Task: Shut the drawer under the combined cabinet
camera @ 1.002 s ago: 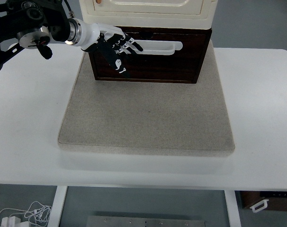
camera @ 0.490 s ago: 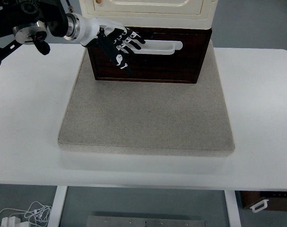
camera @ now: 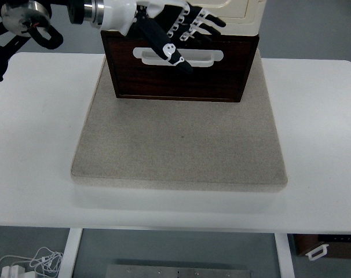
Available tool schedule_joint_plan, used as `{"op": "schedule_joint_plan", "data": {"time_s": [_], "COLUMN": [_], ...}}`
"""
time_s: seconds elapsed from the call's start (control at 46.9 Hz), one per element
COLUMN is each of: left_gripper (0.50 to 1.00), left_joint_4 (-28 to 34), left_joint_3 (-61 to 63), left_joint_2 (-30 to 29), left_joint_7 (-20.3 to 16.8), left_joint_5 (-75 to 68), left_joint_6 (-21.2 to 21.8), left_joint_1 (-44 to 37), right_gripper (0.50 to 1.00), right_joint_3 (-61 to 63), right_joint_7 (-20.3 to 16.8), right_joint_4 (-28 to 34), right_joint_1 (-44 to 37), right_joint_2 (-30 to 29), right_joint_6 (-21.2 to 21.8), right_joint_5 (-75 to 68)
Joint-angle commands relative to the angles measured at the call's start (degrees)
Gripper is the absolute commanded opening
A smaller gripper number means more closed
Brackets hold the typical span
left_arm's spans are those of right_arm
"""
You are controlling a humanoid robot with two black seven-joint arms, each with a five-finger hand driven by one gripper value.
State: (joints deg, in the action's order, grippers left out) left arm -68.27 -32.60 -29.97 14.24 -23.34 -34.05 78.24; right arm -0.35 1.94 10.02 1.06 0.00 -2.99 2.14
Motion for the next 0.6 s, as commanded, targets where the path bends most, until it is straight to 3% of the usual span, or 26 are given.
{"op": "schedule_joint_plan", "data": {"time_s": [0.0, 0.149, 0.448, 0.576], "left_gripper": [1.000, 1.000, 1.000, 1.000], "left_joint_4": [0.06, 1.03, 7.97, 11.57], "left_joint_3": [-3.95, -11.33, -27.06, -34.01], "left_joint_2": [-0.09, -0.17, 0.00, 0.00], "left_joint_7": [-4.21, -8.70, -11.69, -12.40], "left_joint_5": [1.46, 2.60, 3.30, 3.39], "left_joint_6": [-0.22, 0.30, 2.32, 6.01], "left_joint_1": [-0.01, -0.19, -2.47, -4.05], "right_gripper": [0.952, 0.952, 0.952, 0.952], "right_joint_3": [0.00, 0.00, 0.00, 0.00], "right_joint_7": [-0.01, -0.09, -0.01, -0.01], "right_joint_4": [0.00, 0.00, 0.00, 0.00], "right_joint_1": [0.00, 0.00, 0.00, 0.00], "right_joint_2": [0.00, 0.00, 0.00, 0.00], "right_joint_6": [0.00, 0.00, 0.00, 0.00], "right_joint_5": [-0.03, -0.03, 0.06, -0.03]}}
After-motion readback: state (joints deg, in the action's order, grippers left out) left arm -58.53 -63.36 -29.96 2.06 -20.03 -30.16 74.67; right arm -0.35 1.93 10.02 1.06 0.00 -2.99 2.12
